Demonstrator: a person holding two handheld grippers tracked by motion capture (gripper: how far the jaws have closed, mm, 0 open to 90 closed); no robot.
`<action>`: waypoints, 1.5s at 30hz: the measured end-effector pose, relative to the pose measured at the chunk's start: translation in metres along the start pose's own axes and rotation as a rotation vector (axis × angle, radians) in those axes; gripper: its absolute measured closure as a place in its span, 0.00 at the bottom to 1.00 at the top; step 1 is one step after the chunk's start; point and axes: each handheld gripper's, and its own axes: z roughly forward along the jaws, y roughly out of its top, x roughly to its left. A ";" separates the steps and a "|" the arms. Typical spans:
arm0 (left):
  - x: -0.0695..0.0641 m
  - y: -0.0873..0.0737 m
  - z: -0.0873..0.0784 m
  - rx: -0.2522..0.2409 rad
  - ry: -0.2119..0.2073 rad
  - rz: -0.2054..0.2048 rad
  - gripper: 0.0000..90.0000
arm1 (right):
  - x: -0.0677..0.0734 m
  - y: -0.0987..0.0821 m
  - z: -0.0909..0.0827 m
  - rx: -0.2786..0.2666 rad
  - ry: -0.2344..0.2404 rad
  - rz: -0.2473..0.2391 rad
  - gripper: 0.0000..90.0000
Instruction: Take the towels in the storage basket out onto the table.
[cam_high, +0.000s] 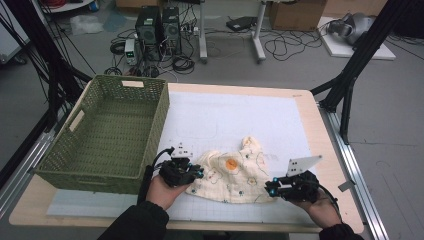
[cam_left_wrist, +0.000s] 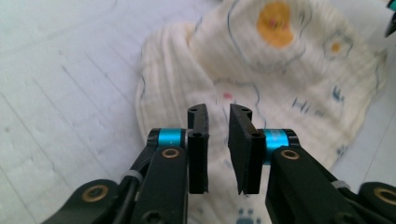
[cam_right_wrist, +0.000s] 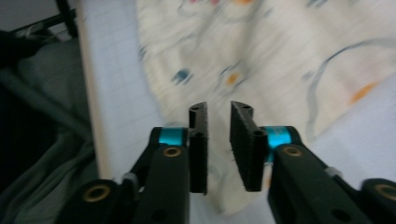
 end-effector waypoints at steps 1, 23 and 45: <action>0.000 0.000 0.000 0.000 0.000 0.000 0.80 | 0.000 0.000 0.000 0.000 0.000 0.000 0.82; 0.021 0.021 0.067 0.081 0.099 -0.011 0.95 | -0.068 0.010 0.049 0.042 -0.059 0.079 0.96; 0.002 -0.016 0.018 0.073 0.071 -0.027 0.96 | -0.022 -0.021 0.018 0.095 -0.022 0.031 0.96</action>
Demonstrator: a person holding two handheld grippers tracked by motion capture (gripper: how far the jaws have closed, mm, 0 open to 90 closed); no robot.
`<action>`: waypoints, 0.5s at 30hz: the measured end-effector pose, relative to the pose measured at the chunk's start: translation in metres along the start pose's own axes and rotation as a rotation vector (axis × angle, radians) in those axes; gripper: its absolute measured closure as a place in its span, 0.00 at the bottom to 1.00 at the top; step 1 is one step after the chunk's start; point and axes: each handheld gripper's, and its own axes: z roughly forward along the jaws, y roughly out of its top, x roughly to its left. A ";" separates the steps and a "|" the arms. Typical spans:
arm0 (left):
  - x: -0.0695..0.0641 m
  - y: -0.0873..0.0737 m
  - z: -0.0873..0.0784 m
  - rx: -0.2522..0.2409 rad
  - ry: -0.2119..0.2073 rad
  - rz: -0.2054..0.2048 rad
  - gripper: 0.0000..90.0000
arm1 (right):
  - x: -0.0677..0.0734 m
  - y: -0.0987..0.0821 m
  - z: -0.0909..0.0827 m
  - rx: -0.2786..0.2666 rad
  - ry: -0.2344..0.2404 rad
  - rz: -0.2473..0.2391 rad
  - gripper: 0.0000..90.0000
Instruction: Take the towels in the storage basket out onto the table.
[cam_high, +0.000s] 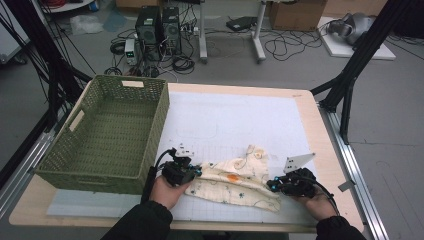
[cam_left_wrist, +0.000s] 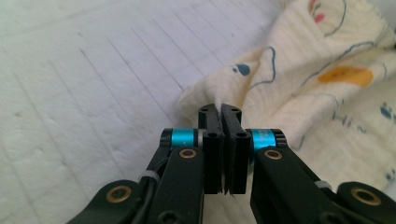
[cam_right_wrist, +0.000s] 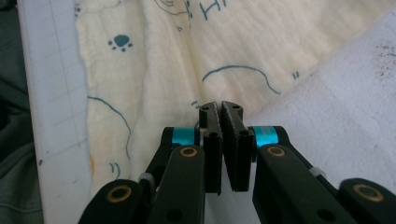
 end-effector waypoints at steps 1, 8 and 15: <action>0.001 0.001 0.000 -0.007 -0.007 -0.008 0.94 | -0.002 0.001 0.000 -0.001 0.021 0.015 0.95; 0.007 0.015 -0.012 -0.089 -0.048 -0.045 0.76 | -0.003 0.019 -0.012 -0.053 0.009 0.006 0.80; 0.006 0.045 -0.014 -0.164 -0.036 -0.045 0.76 | -0.019 0.058 -0.024 -0.112 -0.046 -0.008 0.74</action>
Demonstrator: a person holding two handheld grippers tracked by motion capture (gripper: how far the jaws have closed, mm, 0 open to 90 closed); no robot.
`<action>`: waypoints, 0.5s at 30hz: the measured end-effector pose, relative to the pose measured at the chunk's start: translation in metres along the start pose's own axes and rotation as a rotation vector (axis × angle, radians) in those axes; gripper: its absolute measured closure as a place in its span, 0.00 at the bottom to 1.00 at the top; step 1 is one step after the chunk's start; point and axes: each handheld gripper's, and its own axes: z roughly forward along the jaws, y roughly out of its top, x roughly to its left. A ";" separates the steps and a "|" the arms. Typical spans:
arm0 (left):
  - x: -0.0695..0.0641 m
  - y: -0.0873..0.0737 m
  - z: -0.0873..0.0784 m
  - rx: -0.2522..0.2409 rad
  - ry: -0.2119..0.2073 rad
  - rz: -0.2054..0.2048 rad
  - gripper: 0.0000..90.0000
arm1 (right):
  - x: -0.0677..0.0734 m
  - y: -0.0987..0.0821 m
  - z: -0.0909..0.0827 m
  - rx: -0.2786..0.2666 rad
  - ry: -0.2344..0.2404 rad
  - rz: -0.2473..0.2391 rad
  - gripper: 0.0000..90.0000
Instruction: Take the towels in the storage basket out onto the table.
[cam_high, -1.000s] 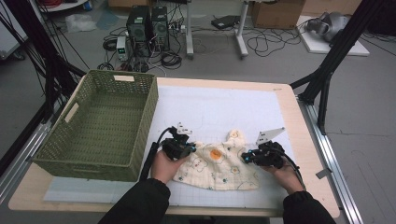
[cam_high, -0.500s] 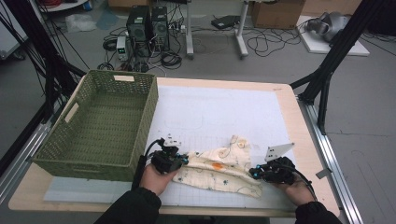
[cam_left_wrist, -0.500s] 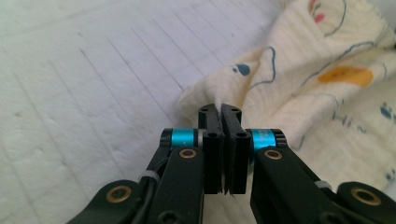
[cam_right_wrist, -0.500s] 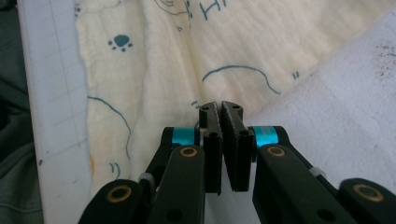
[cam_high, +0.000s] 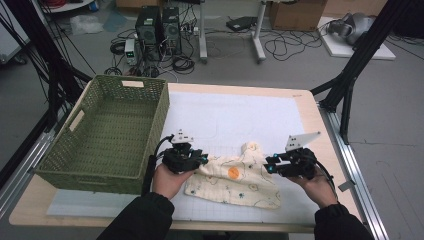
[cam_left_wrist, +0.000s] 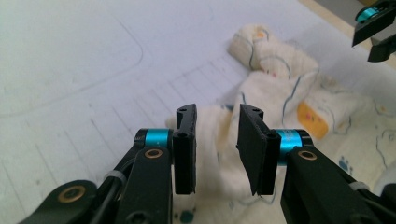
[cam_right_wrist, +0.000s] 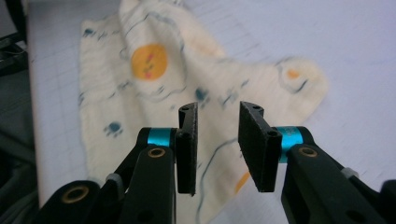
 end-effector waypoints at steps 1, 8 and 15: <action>0.001 0.004 0.002 -0.003 0.004 0.000 0.76 | -0.008 0.012 0.004 0.005 -0.020 -0.007 0.72; 0.007 0.010 0.035 0.082 0.018 0.019 0.76 | -0.031 0.032 0.026 0.027 -0.063 -0.017 0.68; 0.011 -0.003 0.065 0.237 0.035 0.044 0.71 | -0.048 0.028 0.066 0.116 -0.080 0.009 0.68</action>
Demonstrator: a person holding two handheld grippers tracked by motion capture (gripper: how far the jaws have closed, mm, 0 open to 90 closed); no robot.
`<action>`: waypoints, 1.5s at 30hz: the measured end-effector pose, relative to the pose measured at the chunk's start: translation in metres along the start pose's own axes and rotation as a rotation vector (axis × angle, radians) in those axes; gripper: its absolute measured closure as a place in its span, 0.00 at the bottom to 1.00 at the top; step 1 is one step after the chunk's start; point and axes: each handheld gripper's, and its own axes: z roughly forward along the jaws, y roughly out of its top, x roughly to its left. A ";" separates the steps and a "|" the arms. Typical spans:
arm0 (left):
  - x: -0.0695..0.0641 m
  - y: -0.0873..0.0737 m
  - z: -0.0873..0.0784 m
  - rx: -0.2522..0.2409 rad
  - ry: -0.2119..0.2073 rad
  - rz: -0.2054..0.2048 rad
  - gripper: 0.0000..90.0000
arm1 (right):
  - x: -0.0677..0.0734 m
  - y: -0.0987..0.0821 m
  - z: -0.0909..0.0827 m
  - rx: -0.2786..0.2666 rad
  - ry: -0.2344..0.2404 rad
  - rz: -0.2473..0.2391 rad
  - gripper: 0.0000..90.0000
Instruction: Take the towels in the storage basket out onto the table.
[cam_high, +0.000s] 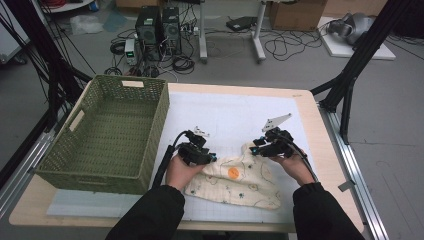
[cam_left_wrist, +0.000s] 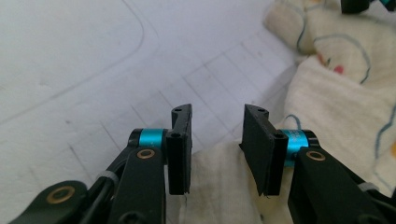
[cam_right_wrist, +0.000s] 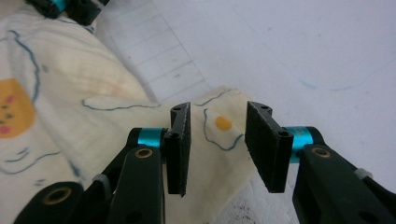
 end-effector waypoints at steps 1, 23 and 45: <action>0.000 0.000 0.000 0.000 0.000 0.000 0.71 | -0.001 -0.001 0.004 0.014 -0.001 0.002 0.68; -0.004 -0.005 -0.018 -0.097 -0.026 0.025 0.97 | 0.007 -0.004 -0.011 0.023 0.049 -0.027 0.97; 0.007 -0.012 -0.055 -0.353 0.159 -0.082 0.71 | 0.012 -0.023 -0.050 -0.135 -0.004 0.051 0.72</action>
